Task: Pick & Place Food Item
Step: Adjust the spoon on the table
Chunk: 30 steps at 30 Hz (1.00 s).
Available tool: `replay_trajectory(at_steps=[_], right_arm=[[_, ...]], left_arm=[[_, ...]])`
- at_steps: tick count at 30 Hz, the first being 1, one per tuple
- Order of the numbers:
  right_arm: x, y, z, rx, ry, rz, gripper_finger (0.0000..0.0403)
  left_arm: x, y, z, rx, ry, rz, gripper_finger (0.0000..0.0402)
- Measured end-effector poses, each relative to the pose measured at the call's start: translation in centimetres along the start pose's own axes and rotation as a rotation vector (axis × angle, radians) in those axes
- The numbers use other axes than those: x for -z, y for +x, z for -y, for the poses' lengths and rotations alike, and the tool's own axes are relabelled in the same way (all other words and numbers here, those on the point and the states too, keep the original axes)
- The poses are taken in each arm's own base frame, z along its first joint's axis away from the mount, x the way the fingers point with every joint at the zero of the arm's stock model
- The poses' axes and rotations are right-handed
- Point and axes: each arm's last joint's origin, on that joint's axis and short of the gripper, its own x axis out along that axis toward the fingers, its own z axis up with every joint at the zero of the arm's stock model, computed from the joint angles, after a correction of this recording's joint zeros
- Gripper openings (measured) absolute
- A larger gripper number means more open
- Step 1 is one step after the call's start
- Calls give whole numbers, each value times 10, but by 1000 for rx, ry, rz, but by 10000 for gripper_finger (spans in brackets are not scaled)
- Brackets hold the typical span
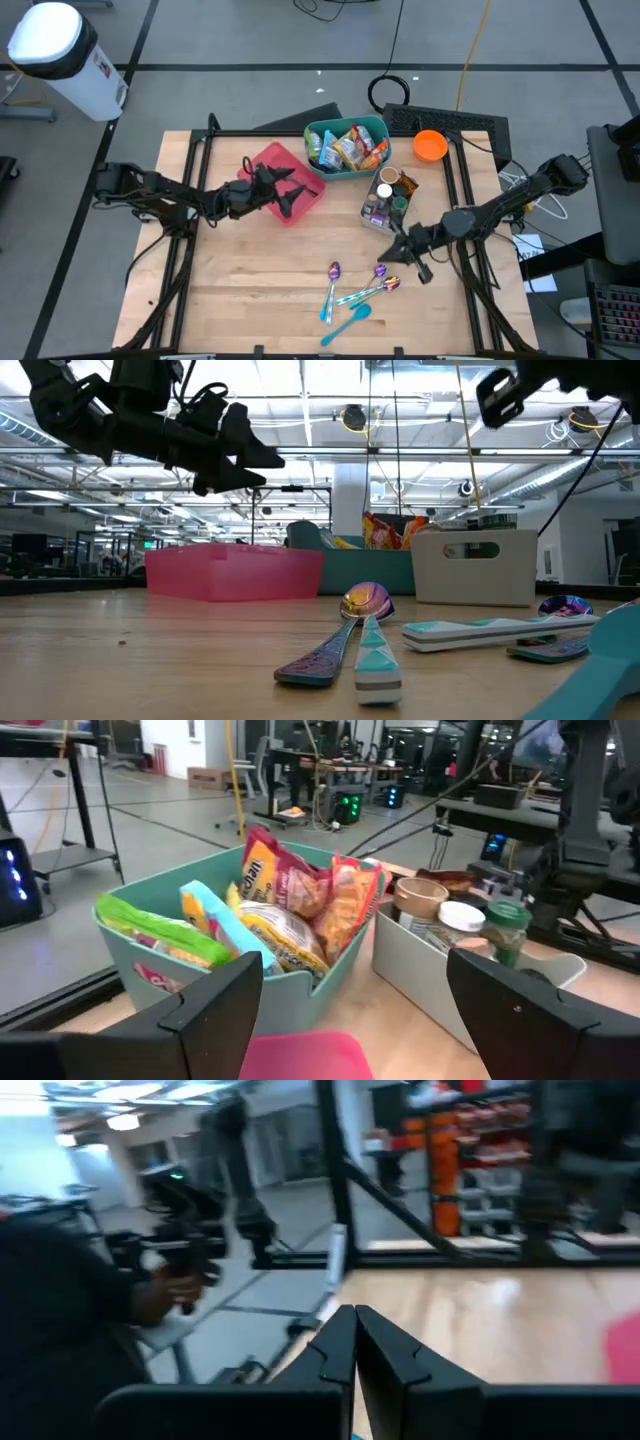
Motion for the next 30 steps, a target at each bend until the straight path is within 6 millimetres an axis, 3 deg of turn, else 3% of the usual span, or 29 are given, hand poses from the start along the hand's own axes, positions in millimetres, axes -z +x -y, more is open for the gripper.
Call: replay_trajectory(at_steps=[8,14,18,21,26,30], right_arm=[[16,17,-25,-247,-78,52,18],[22,25,-30,-235,-2,-95,128],[30,23,-26,-62,231,-384,210],[47,6,-19,179,416,-616,242],[66,-20,-12,523,631,-796,249],[72,-24,-15,533,712,-818,238]], left_arm=[[9,0,-1,-13,-16,-74,324],[11,0,-1,-22,-6,-97,324],[12,0,-2,-27,-3,-102,324],[12,0,-2,-29,-6,-106,324],[13,0,-2,-31,-15,-113,324],[13,0,-2,-32,-15,-116,324]])
